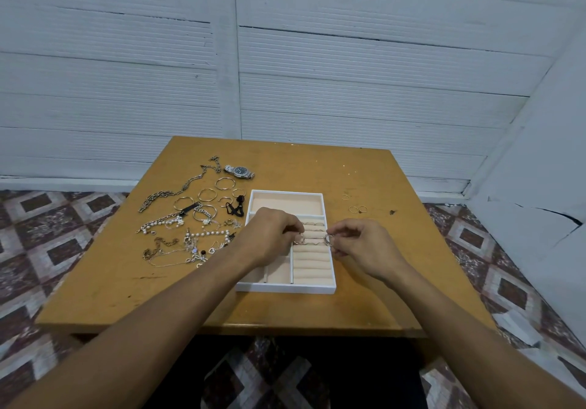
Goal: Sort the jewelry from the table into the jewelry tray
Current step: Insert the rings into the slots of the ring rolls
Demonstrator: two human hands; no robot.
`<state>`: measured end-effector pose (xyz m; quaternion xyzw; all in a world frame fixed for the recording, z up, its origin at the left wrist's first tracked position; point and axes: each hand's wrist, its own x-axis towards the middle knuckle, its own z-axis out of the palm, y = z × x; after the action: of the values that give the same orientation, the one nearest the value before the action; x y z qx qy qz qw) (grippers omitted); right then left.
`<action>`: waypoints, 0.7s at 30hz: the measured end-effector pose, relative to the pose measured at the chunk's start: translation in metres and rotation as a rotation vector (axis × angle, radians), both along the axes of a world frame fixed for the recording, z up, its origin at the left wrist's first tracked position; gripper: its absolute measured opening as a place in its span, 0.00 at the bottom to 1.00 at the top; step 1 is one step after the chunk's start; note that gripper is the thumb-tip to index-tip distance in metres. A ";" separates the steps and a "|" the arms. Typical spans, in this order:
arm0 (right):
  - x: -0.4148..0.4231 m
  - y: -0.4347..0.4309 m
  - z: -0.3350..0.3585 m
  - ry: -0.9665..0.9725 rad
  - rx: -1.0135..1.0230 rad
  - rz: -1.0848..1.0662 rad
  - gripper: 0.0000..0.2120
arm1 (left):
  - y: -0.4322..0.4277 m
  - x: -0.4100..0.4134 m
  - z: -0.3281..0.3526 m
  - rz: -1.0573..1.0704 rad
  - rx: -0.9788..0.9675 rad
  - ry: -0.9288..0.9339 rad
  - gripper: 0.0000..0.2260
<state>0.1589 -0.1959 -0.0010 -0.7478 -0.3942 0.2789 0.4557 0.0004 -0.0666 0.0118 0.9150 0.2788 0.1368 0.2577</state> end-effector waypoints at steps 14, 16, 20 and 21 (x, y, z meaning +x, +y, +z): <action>0.000 0.000 0.003 -0.032 0.001 -0.011 0.05 | 0.000 -0.004 0.009 -0.043 0.072 0.045 0.10; 0.000 0.000 0.002 -0.035 0.000 -0.008 0.06 | -0.001 -0.005 0.007 -0.050 0.064 0.053 0.10; -0.001 -0.001 0.002 -0.044 -0.011 -0.004 0.06 | -0.003 -0.005 0.004 -0.060 0.081 0.082 0.09; -0.001 -0.002 0.003 -0.040 -0.012 -0.006 0.06 | -0.003 -0.005 0.003 -0.062 0.079 0.084 0.09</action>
<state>0.1579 -0.1976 0.0015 -0.7570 -0.3994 0.2647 0.4442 -0.0043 -0.0695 0.0147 0.9376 0.2551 0.1009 0.2137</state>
